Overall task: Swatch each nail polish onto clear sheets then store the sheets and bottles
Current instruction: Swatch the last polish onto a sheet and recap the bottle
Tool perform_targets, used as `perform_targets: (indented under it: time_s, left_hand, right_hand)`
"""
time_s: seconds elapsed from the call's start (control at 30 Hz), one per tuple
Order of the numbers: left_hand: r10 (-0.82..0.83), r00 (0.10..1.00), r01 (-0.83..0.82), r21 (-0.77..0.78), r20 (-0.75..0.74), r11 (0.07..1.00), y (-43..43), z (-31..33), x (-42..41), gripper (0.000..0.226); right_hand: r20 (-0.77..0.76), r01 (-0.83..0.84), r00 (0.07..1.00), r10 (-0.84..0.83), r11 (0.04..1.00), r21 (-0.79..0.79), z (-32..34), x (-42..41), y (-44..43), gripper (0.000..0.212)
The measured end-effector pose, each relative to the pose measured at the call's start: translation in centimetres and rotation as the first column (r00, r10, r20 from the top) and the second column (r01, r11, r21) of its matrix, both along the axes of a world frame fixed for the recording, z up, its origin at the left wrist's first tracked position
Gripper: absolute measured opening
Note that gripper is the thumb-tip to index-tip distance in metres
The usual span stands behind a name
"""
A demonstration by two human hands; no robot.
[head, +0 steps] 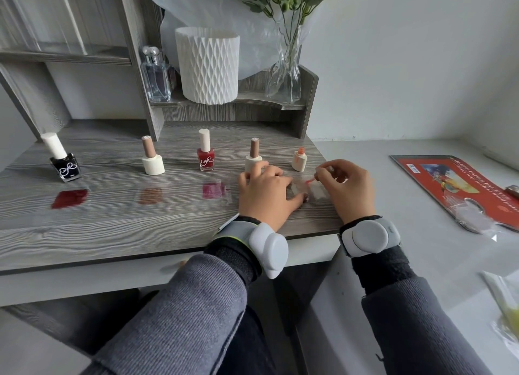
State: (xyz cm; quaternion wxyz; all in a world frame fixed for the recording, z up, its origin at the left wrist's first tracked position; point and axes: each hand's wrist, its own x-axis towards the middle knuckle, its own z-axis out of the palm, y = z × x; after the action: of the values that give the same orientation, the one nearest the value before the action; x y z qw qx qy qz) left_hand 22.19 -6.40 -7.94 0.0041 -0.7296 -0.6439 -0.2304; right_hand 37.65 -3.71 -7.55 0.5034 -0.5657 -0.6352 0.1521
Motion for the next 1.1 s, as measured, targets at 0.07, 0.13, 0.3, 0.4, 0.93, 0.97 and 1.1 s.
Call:
perform_targets:
  time_s: [0.07,0.13,0.3,0.4,0.93,0.97,1.1]
  left_hand:
    - [-0.001,1.0,0.001,-0.002,0.009,1.0,-0.02,0.04,-0.02,0.046]
    - [-0.001,1.0,0.001,0.001,0.003,1.0,0.0,0.07,-0.06,0.046]
    - [0.002,1.0,-0.002,-0.005,-0.006,1.0,0.02,0.04,-0.03,0.045]
    - [-0.002,1.0,0.002,-0.003,0.005,1.0,0.02,0.04,-0.03,0.047]
    - [-0.005,1.0,0.005,0.002,0.019,1.0,0.17,-0.15,0.0,0.05]
    - [-0.004,1.0,0.004,0.006,0.019,1.0,0.17,-0.18,-0.03,0.05]
    - [-0.002,1.0,0.002,0.005,0.017,1.0,0.15,-0.17,0.0,0.049]
  right_hand:
    - [-0.109,-0.02,0.994,0.021,1.0,0.011,0.23,0.13,-0.08,0.008]
    - [-0.125,-0.047,0.991,0.047,0.999,0.008,0.37,0.03,-0.18,0.008]
    - [0.027,-0.07,0.997,0.071,0.996,-0.052,0.21,-0.35,-0.27,0.008]
    - [0.016,0.002,1.0,-0.002,1.0,-0.03,0.12,-0.16,-0.18,0.008]
    - [-0.075,0.003,0.997,-0.002,1.0,0.018,0.39,-0.12,-0.47,0.008]
    - [-0.071,-0.033,0.997,0.033,0.999,0.014,0.39,-0.16,-0.45,0.008]
    - [0.057,-0.106,0.992,0.109,0.993,-0.045,0.25,-0.43,-0.37,0.008]
